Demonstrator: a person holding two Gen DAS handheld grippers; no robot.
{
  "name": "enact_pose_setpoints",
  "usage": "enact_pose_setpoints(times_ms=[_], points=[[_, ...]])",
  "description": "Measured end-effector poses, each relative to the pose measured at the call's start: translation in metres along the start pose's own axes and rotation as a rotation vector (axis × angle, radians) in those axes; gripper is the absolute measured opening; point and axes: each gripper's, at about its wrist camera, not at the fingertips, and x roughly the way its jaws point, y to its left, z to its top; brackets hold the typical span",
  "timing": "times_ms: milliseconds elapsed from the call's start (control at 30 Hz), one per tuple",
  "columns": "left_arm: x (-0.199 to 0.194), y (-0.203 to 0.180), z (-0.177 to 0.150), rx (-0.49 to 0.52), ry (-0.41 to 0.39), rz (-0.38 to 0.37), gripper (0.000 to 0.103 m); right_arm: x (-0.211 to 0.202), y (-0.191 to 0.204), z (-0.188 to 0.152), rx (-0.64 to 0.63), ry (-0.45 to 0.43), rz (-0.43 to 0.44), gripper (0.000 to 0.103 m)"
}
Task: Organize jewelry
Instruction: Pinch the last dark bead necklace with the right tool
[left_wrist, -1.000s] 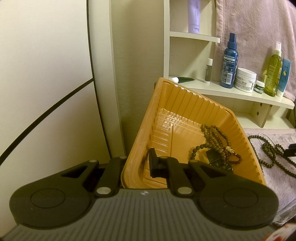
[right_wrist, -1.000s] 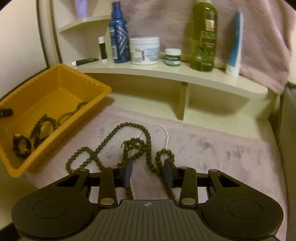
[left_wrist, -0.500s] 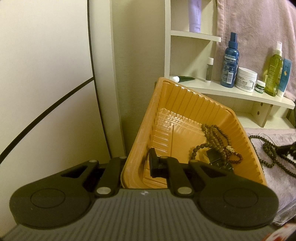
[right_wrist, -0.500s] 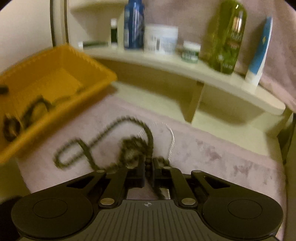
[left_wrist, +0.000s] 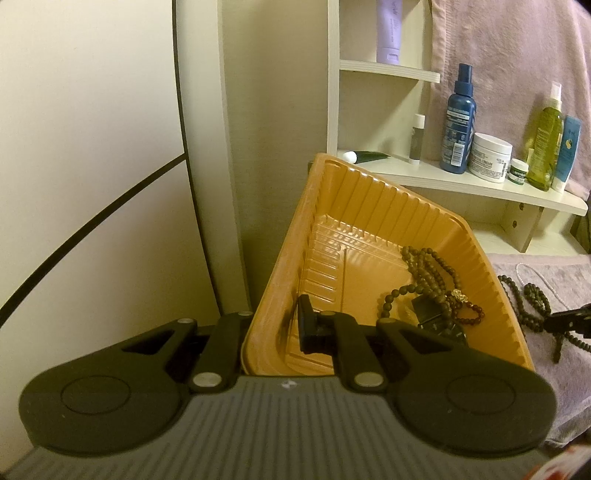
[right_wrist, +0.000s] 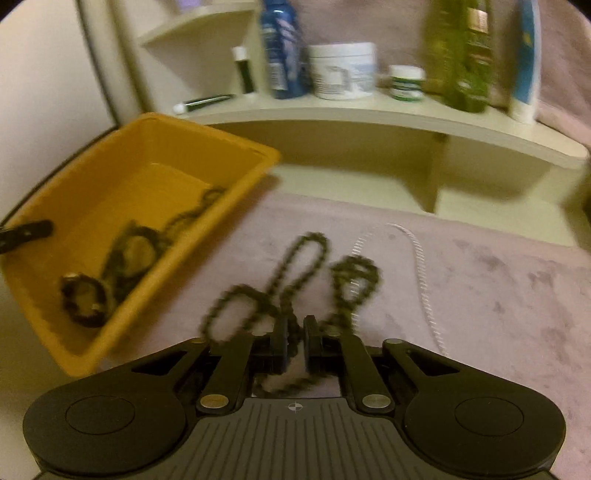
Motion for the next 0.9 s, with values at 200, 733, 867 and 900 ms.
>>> enact_pose_setpoints(times_ms=[200, 733, 867, 900], points=[[0.000, 0.000, 0.000, -0.004, 0.000, 0.003, 0.010, -0.003, -0.018, 0.007, 0.084, -0.054, 0.010, 0.051], [0.000, 0.000, 0.000, -0.001, 0.003, 0.003, 0.010, 0.021, 0.000, 0.008, 0.036, -0.001, 0.062, 0.059], [0.001, 0.000, 0.000, -0.001, 0.003, 0.003, 0.010, 0.020, 0.001, 0.004, 0.047, -0.004, 0.037, 0.060], [0.000, 0.000, -0.001, 0.000, 0.003, 0.003, 0.010, 0.020, 0.001, 0.003, 0.055, -0.008, 0.032, 0.060]])
